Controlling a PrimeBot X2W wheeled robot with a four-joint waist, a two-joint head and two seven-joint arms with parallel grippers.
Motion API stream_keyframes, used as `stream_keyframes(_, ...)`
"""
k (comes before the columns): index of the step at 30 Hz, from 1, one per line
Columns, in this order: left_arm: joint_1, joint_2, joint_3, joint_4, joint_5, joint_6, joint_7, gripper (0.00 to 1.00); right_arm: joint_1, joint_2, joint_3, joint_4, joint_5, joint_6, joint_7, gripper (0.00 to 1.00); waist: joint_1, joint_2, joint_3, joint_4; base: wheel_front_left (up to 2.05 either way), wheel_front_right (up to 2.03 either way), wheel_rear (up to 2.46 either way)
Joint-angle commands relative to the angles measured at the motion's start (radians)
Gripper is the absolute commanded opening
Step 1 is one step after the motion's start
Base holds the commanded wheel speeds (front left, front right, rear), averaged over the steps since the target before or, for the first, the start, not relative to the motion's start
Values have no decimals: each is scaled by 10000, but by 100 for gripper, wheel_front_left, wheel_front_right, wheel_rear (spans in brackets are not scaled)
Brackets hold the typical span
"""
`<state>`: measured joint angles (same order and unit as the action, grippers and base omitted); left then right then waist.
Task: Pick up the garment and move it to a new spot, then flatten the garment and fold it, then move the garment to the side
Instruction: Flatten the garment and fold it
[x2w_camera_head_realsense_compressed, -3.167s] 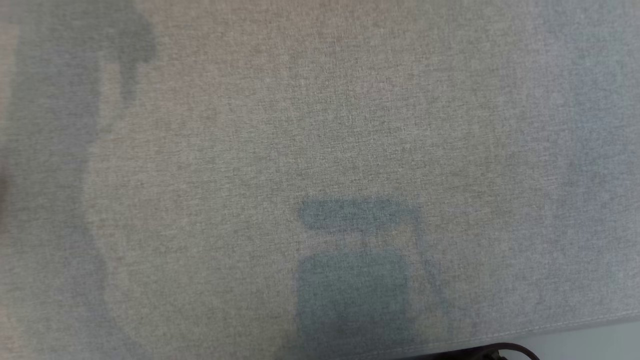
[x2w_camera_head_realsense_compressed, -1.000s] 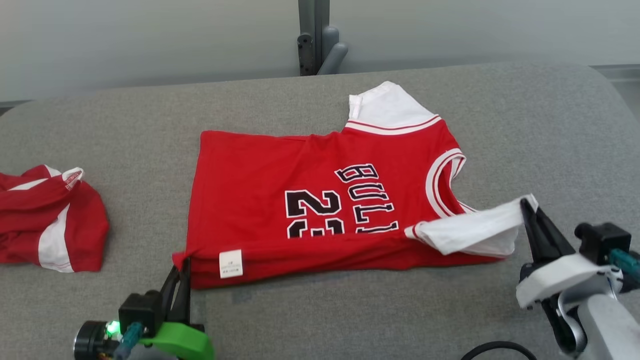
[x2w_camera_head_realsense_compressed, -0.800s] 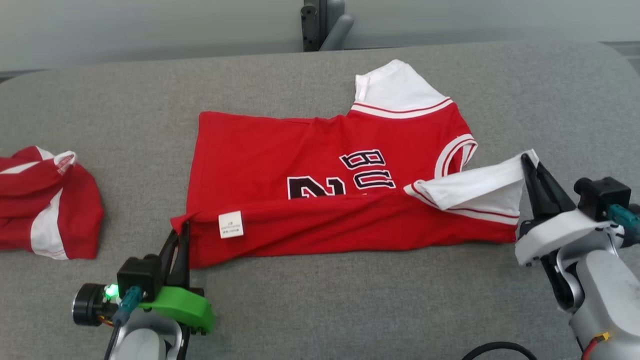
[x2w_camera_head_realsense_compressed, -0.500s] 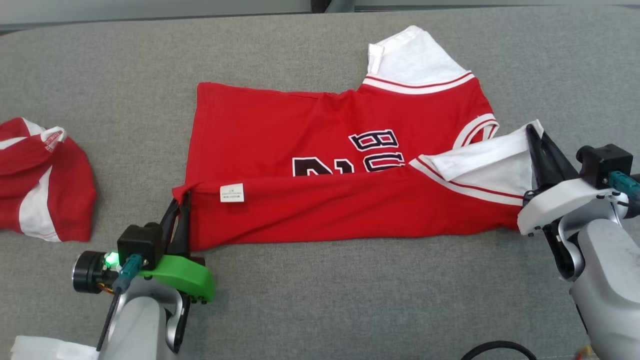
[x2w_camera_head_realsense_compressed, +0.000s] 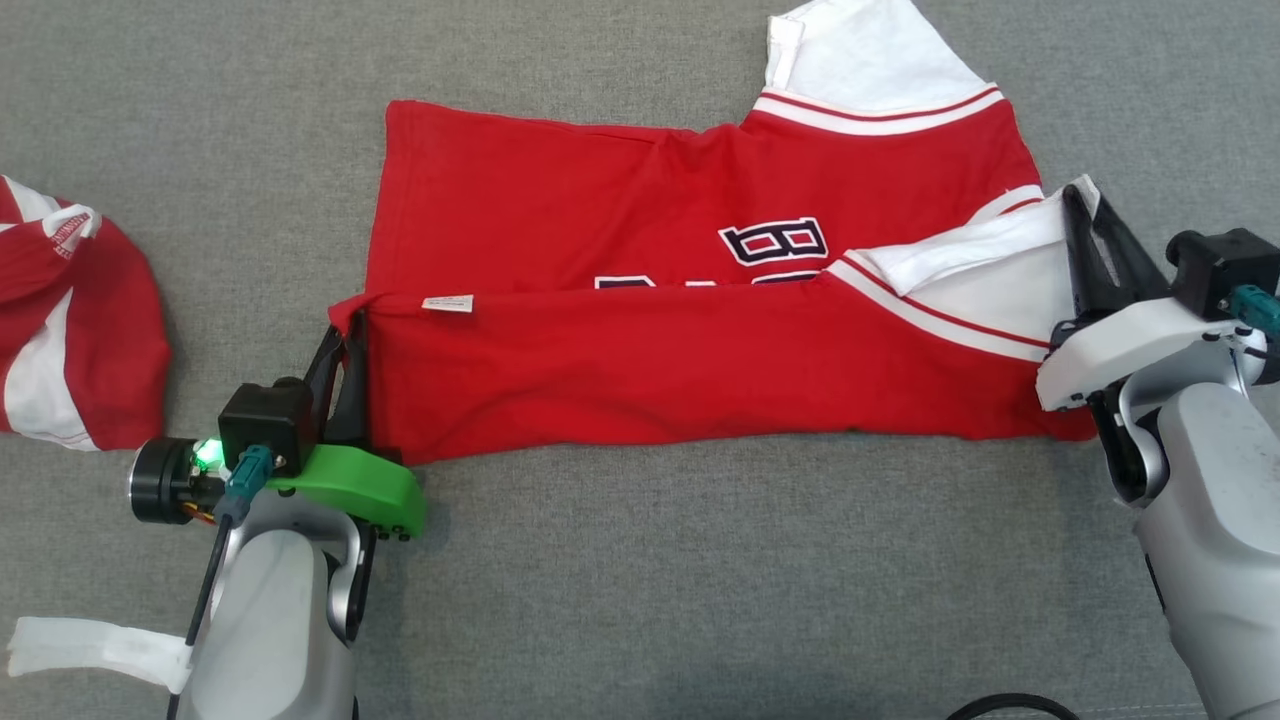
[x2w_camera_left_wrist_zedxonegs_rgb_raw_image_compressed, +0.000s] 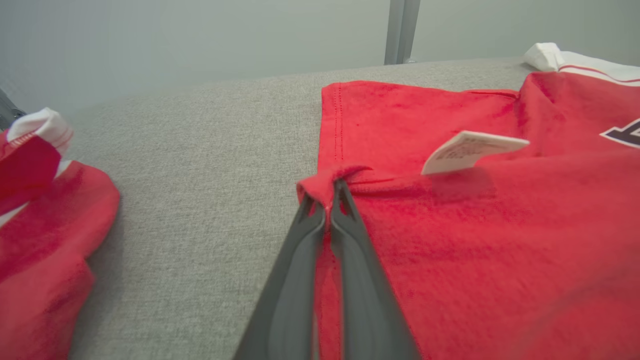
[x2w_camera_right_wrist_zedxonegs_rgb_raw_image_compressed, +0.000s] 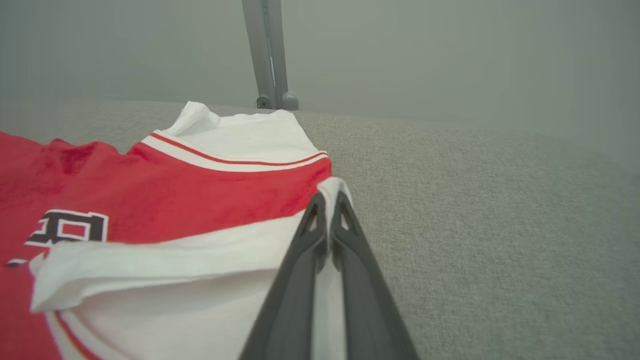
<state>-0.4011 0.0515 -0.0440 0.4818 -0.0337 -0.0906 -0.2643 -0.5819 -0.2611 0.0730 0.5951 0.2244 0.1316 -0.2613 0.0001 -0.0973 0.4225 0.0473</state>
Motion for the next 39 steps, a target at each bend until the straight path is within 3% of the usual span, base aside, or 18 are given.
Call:
stream_keyframes(1,-101,10,-15,-33,-10,54,2,100,-31,9,-51,-3,-73,-18,-20,100,-1,-2,62,4,0,0,0)
stream_keyframes(6,123,2,5,-427,-84,273,2,100,207,190,-609,-398,-280,-18,-20,100,-1,-2,29,-10,0,0,0)
stream_keyframes(15,1568,6,-11,-1111,-494,545,0,100,2372,543,-833,-1238,451,-18,-20,100,-1,-2,-551,-178,0,0,0)
stream_keyframes(22,2306,3,-41,-1391,-915,765,2,100,3328,744,-521,-904,685,-18,-20,100,-1,-2,-782,-324,0,0,0)
stream_keyframes(30,2151,3,-179,-1371,-958,731,0,100,3105,791,-204,31,915,-18,-8,100,-1,-2,-744,-144,0,0,0)
stream_keyframes(31,2134,3,-193,-1368,-965,728,2,100,3090,792,-163,135,925,-18,-2,87,-1,-2,-743,-125,0,0,0)
stream_keyframes(32,2128,3,-201,-1372,-980,733,0,100,3065,787,-110,200,934,-18,15,58,-1,-2,-742,-110,0,0,0)
stream_keyframes(33,2132,3,-210,-1364,-1005,741,0,100,3044,770,-44,259,946,-18,15,23,-1,-2,-740,-101,0,0,0)
stream_keyframes(34,2152,2,-221,-1329,-1039,754,0,100,3028,749,-18,290,972,-18,15,0,-1,-2,-739,-99,0,0,0)
stream_keyframes(39,2213,1,-257,-1080,-1235,671,0,100,2933,572,-77,104,1002,-23,13,0,-1,-2,-720,-148,0,0,0)
